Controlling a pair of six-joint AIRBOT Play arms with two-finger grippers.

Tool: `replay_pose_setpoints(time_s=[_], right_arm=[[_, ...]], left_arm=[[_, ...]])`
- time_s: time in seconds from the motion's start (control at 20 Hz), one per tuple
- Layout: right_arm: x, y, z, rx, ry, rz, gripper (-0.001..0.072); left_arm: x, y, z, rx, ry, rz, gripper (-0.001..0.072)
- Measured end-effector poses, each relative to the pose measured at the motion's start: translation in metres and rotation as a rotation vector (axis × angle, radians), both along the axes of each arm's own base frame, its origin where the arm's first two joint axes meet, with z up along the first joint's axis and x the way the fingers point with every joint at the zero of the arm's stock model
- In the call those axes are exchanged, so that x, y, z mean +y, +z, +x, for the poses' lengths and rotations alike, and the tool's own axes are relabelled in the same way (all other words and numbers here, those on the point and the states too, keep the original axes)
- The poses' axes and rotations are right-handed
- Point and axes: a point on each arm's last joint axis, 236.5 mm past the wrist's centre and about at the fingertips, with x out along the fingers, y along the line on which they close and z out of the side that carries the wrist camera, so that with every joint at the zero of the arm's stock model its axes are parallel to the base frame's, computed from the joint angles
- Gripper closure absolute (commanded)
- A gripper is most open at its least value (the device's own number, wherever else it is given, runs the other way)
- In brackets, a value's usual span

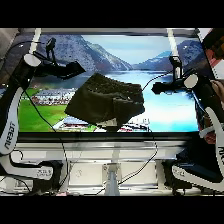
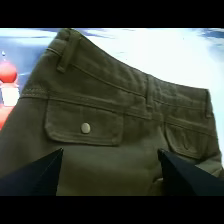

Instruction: Fold the clothes and pants, and hang the long-sleeved shirts on hangers.

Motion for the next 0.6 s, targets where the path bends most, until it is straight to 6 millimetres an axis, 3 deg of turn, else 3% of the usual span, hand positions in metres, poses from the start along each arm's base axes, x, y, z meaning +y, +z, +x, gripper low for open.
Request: replay_pose_setpoints(time_s=[0.25, 0.6], right_arm=[[0.011, -0.022, 0.015, 0.024, -0.052, 0.099, 0.0252], [0.010, -0.067, 0.035, 0.120, -0.187, 0.299, 0.0253]], left_arm=[[0.010, -0.011, 0.018, 0.028, 0.011, 0.042, 0.0069], [0.037, -0.022, 0.034, 0.018, 0.068, 0.088, 0.0069]])
